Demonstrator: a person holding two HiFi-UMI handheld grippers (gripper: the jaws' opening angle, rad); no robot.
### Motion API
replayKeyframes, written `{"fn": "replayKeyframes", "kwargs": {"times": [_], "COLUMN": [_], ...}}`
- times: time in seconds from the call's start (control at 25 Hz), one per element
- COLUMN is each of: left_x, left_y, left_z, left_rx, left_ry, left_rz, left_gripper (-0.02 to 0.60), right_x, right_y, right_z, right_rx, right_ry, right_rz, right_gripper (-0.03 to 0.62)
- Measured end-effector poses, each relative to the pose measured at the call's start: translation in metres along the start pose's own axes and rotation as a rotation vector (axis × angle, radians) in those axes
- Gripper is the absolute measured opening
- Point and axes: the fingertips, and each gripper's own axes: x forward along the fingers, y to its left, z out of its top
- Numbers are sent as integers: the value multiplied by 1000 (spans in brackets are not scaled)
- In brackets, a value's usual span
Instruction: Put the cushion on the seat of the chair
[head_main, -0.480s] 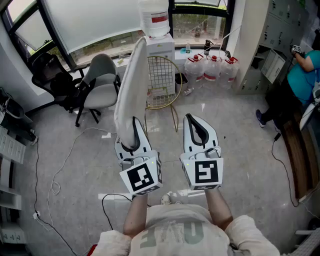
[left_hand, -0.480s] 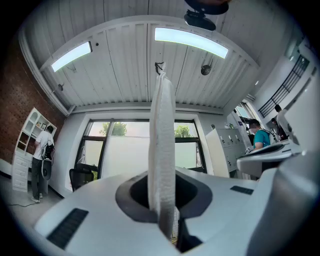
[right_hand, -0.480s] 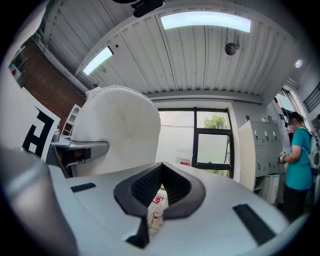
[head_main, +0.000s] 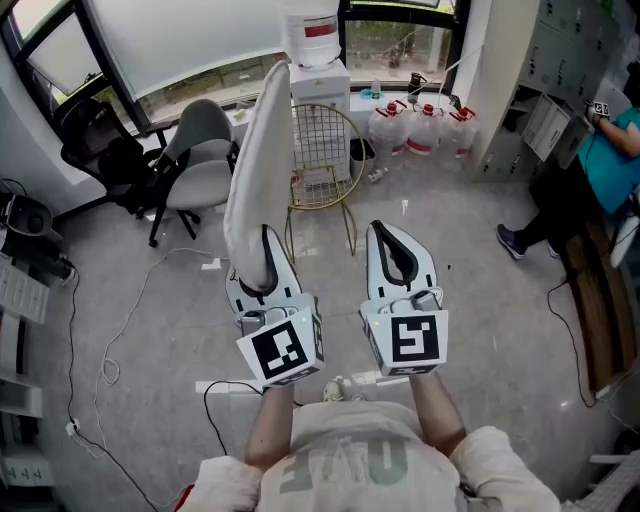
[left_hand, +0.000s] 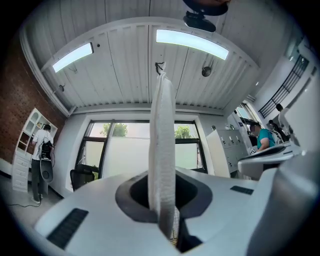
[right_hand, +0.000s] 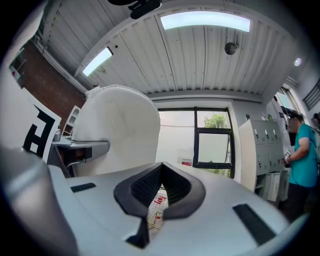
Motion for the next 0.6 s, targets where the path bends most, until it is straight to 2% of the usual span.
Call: {"fn": "replayKeyframes", "kwargs": {"times": [0.6], "left_x": [4], "left_y": [24], "left_z": [-10], "left_rx": [-24], "left_ry": [1], "left_rz": [-24], "left_gripper": [43], "right_x": [9], "right_y": [23], "right_z": [-13], "right_rx": [50], "right_ry": [-10], "right_rz": [0], "right_gripper": [15]}}
